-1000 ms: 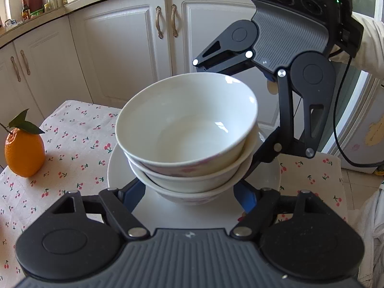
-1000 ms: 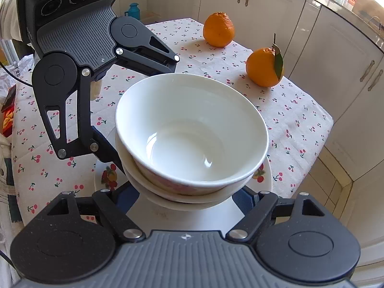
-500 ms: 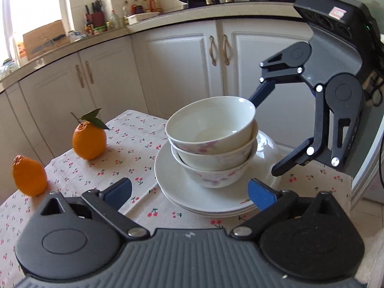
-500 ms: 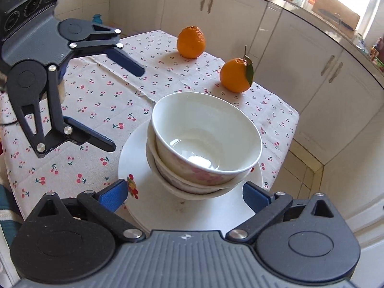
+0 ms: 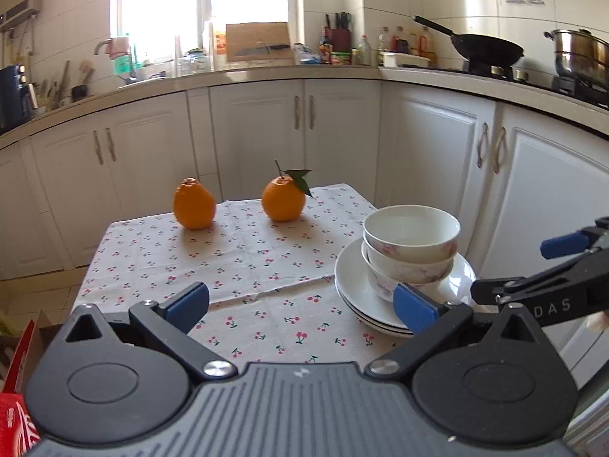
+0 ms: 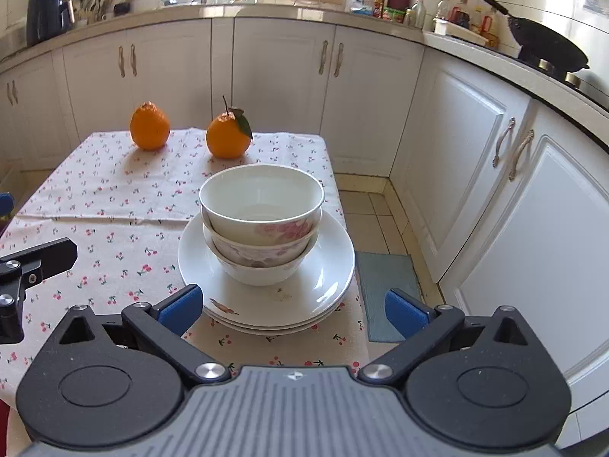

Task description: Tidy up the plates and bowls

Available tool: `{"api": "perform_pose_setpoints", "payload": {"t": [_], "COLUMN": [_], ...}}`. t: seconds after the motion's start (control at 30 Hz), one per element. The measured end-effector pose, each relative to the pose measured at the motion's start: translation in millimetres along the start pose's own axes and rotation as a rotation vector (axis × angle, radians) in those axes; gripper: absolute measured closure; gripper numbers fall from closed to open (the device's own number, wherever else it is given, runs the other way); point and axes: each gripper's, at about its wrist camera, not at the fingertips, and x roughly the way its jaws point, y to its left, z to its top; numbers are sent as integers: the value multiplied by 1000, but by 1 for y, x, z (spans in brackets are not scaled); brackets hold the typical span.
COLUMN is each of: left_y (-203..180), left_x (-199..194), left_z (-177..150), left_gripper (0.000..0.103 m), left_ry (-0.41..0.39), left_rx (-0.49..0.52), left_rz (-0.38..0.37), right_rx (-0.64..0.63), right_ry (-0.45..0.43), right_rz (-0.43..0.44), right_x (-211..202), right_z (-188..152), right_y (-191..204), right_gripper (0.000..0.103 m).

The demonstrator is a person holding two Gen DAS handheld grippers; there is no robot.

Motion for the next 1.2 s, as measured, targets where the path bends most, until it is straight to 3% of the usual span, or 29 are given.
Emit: {"api": "perform_pose_setpoints", "payload": {"t": [0.07, 0.37, 1.2], "left_y": [0, 3, -2], "left_x": [-6, -13, -16], "left_z": [1, -5, -4], "left_gripper": [1, 1, 1], "left_ry": [13, 47, 54], "left_rx": [-12, -53, -59], "left_rz": [40, 76, 100], "right_rx": [27, 24, 18], "right_ry": [-24, -71, -98], "right_rz": [2, -4, -17], "right_x": [-13, -31, -37], "right_z": [-2, -4, -2], "right_y": [3, 17, 21], "right_gripper": [0, 0, 0]}}
